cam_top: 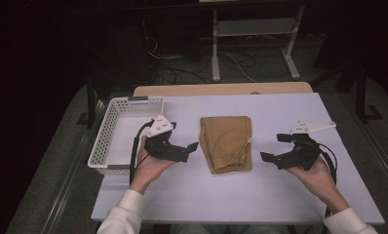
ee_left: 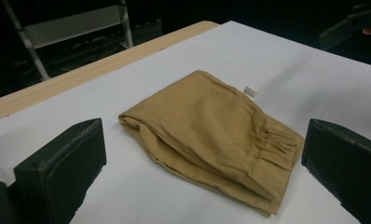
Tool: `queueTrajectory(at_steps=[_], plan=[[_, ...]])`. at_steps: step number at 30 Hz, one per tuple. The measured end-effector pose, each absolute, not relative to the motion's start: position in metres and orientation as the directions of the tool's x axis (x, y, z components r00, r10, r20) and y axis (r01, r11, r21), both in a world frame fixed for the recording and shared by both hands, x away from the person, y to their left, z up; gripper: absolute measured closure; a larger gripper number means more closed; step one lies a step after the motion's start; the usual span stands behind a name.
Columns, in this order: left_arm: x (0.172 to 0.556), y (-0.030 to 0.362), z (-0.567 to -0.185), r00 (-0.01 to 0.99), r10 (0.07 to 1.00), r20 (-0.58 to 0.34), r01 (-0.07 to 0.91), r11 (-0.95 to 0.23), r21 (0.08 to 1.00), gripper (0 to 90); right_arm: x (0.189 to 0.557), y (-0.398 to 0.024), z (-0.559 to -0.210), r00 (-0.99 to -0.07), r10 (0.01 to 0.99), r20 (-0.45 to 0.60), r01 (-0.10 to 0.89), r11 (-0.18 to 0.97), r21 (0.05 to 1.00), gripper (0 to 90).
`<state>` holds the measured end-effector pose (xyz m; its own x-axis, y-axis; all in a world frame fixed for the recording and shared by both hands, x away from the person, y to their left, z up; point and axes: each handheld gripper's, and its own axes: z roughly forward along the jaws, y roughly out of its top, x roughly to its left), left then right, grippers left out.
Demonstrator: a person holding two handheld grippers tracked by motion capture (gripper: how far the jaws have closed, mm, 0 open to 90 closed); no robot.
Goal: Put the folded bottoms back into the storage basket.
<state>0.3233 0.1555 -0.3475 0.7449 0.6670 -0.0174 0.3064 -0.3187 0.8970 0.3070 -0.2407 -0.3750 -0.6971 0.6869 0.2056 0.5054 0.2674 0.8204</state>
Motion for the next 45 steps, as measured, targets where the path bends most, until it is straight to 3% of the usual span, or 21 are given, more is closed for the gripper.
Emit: queueTrajectory(at_steps=[45], plan=[[0.384, 0.138, -0.36, 0.702, 0.709, -0.072, 0.382, -0.289, 0.878, 0.1, 0.329, -0.21, -0.385, -0.71, 0.668, 0.223, 0.529, 0.297, 0.795, 0.0]])
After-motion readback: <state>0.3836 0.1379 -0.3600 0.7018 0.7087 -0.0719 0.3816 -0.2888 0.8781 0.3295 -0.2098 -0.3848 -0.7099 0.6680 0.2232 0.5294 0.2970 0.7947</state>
